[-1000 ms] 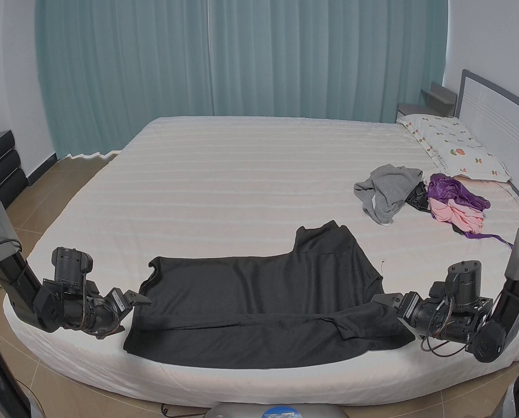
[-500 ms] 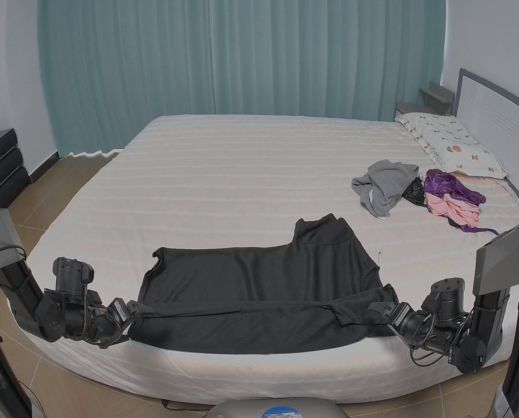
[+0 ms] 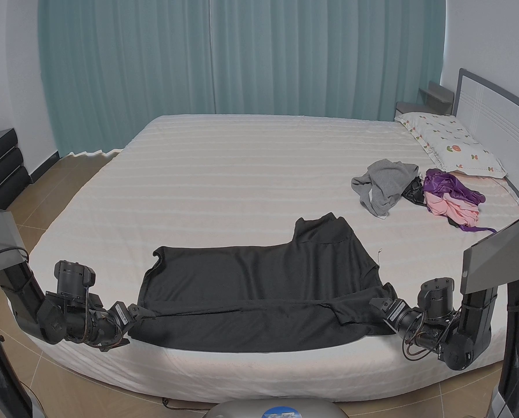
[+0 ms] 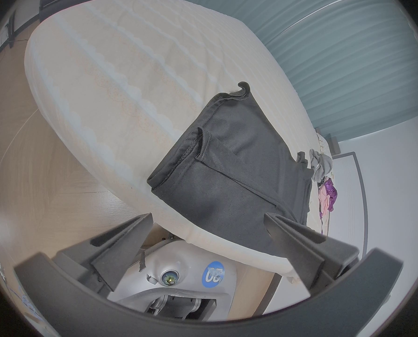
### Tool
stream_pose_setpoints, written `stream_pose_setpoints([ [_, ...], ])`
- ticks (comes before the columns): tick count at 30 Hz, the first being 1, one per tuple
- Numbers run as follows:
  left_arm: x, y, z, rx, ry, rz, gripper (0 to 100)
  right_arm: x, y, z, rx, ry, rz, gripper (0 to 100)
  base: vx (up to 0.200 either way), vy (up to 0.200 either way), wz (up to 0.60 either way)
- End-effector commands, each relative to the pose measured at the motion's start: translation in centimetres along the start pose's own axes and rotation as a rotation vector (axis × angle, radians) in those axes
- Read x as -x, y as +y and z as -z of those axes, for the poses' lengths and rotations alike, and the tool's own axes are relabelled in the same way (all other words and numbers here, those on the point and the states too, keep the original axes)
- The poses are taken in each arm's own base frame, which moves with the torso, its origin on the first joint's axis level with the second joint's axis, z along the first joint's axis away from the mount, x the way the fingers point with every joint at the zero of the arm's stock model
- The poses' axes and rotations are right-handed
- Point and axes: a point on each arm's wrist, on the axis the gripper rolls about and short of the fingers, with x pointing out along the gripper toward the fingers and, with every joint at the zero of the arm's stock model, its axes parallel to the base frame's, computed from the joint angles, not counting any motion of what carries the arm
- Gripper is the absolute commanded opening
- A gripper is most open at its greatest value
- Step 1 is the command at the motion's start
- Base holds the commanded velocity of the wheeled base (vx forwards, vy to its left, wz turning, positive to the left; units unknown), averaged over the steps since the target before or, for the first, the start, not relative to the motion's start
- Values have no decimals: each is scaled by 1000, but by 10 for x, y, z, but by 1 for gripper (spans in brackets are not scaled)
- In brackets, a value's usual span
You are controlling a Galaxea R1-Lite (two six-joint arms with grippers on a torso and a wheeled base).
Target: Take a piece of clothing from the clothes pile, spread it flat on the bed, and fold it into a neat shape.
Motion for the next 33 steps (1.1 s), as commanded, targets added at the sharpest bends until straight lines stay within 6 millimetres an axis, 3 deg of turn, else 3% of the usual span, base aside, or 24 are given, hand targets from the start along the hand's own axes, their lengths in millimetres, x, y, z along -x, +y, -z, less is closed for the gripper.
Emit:
stream_pose_setpoints([
  [1, -1, 0, 0, 0, 2, -2, 100, -9, -3, 3, 2, 7, 14, 100, 0, 0, 0],
  [13, -1, 0, 0, -1, 1, -1, 100, -17, -5, 1, -5, -6, 20, 100, 0, 0, 0],
  [14, -1, 0, 0, -1, 1, -1, 100, -18, -6, 1, -5, -6, 20, 0, 0, 0, 0],
  [26, -1, 0, 0, -1, 1, -1, 100, -15, -3, -3, -12, -49, 24, 0, 0, 0, 0],
  [33, 0, 1, 1, 1, 4, -4, 100, 3, 11, -11, -36, -69, -38, 0, 0, 0, 0],
])
